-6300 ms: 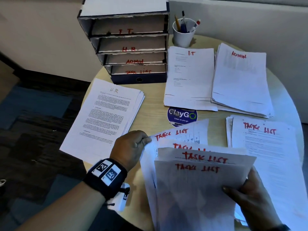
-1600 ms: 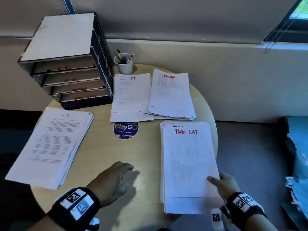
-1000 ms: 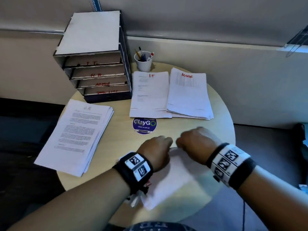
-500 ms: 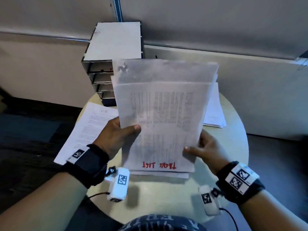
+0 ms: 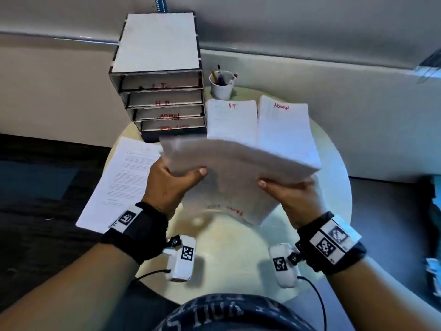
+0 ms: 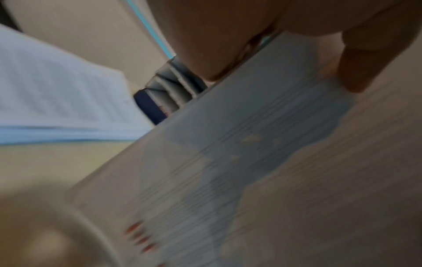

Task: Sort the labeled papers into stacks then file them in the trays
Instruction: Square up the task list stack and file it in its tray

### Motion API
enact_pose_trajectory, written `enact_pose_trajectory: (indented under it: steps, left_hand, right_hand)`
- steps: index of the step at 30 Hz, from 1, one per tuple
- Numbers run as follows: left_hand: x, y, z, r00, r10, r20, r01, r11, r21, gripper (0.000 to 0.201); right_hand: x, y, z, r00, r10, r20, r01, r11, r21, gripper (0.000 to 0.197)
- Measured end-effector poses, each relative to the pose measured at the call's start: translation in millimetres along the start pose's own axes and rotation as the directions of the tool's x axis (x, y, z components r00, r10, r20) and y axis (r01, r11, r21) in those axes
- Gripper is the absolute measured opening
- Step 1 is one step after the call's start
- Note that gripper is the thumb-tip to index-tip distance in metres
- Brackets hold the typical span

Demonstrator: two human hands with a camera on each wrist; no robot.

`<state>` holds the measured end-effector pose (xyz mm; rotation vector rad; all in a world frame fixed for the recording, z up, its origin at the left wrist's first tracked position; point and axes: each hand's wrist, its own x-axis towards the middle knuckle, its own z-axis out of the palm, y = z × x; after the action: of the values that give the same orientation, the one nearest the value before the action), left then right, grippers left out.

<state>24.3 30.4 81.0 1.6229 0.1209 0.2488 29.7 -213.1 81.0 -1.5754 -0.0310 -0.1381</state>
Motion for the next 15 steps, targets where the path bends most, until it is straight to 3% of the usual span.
enact_pose_trajectory:
  steps: [3,7,10,13,15]
  left_hand:
    - [-5.2,-21.2,-0.3,0.994,-0.105,0.04,0.106,0.994,-0.026,0.043]
    - [-8.8,-41.0,3.1,0.979,-0.203,0.034,0.204,0.978,-0.043,0.042]
    - [-5.4,-33.8,7.1,0.978,-0.204,0.033,0.205,0.977,-0.061,0.033]
    - [-3.9,-23.5,5.6,0.99,-0.124,0.066,0.13,0.987,-0.097,0.035]
    - [-6.2,-30.8,4.0,0.983,-0.153,0.098,0.163,0.981,-0.103,0.037]
  right_hand:
    - [-5.7,7.1,3.1,0.993,0.11,0.04,-0.111,0.994,0.014,0.031]
    - [-6.8,11.6,9.3,0.994,0.114,-0.002,-0.114,0.993,0.006,0.035]
    - [-3.7,2.6,12.5,0.995,0.093,-0.019,-0.092,0.995,0.024,0.033]
    - [-0.8,-9.8,10.2,0.999,0.032,-0.026,-0.03,0.997,0.065,0.033]
    - [-1.4,-1.6,8.8,0.996,0.079,-0.034,-0.078,0.996,0.036,0.033]
